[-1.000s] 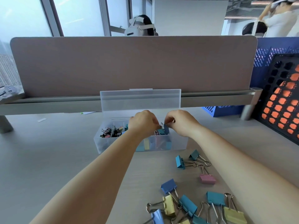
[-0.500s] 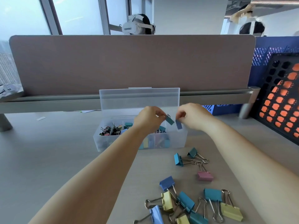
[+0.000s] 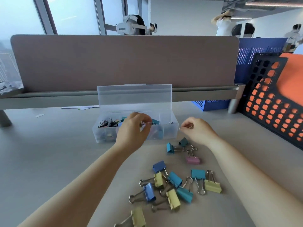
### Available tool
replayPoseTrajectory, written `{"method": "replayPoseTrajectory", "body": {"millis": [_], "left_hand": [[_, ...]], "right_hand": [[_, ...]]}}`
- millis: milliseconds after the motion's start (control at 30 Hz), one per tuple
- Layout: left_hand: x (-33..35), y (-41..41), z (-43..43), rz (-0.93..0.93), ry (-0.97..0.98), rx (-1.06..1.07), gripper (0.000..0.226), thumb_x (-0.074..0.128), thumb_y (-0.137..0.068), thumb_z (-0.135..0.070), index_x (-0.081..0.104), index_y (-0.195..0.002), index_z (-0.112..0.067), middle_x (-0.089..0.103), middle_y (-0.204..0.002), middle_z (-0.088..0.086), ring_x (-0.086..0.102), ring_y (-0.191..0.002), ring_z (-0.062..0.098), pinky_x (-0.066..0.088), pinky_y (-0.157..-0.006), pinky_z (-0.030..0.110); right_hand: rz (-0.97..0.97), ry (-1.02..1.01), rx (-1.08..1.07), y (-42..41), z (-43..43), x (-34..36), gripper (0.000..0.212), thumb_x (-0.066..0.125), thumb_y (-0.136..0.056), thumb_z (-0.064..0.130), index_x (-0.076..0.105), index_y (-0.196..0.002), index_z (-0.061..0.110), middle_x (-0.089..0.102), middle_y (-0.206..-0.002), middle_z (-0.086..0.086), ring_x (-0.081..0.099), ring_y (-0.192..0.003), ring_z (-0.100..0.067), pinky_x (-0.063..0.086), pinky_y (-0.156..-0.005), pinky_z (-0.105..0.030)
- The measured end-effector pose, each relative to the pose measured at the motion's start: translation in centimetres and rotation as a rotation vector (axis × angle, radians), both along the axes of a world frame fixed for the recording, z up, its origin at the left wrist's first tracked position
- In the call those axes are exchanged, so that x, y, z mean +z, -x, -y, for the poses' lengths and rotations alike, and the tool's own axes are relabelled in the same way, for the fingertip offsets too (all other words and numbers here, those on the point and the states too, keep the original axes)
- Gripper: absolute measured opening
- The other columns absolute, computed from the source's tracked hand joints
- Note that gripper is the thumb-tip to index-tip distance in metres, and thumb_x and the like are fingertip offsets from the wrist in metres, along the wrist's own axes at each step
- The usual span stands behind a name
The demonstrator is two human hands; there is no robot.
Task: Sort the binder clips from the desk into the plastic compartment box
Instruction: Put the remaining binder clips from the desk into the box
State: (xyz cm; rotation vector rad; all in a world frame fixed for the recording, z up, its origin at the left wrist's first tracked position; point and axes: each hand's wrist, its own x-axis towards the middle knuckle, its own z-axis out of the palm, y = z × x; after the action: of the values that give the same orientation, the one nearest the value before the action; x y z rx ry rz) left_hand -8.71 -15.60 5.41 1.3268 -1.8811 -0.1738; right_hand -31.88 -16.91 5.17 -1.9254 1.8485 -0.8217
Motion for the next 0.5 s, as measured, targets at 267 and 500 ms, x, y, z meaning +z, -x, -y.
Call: {"method": "replayPoseTrajectory", "body": {"millis": [267,500], "left_hand": [[-2.0,3.0,-3.2,0.264,-0.424,-0.21,0.048,0.063,-0.089,-0.032,0.049,-0.135,-0.028,0.057,-0.127,-0.002,0.056,-0.109,0.017,0.047,-0.092,0.032],[-2.6,4.1,-2.9,0.182,-0.379,-0.121,0.04,0.061,-0.089,-0.027,0.055,-0.127,-0.021,0.062,-0.121,-0.001,0.059,-0.1,0.017,0.049,-0.088,0.03]], "right_hand": [[-0.089,-0.036,0.006,-1.2,-3.8,-2.3,0.026,0.063,-0.089,0.022,0.063,-0.115,0.021,0.064,-0.12,0.0,0.058,-0.108,-0.018,0.044,-0.089,-0.026],[0.231,0.06,-0.076,-0.1,-6.9,-1.4,0.024,0.044,-0.094,0.011,0.066,-0.095,0.018,0.048,-0.117,-0.007,0.049,-0.094,-0.014,0.032,-0.08,-0.021]]}}
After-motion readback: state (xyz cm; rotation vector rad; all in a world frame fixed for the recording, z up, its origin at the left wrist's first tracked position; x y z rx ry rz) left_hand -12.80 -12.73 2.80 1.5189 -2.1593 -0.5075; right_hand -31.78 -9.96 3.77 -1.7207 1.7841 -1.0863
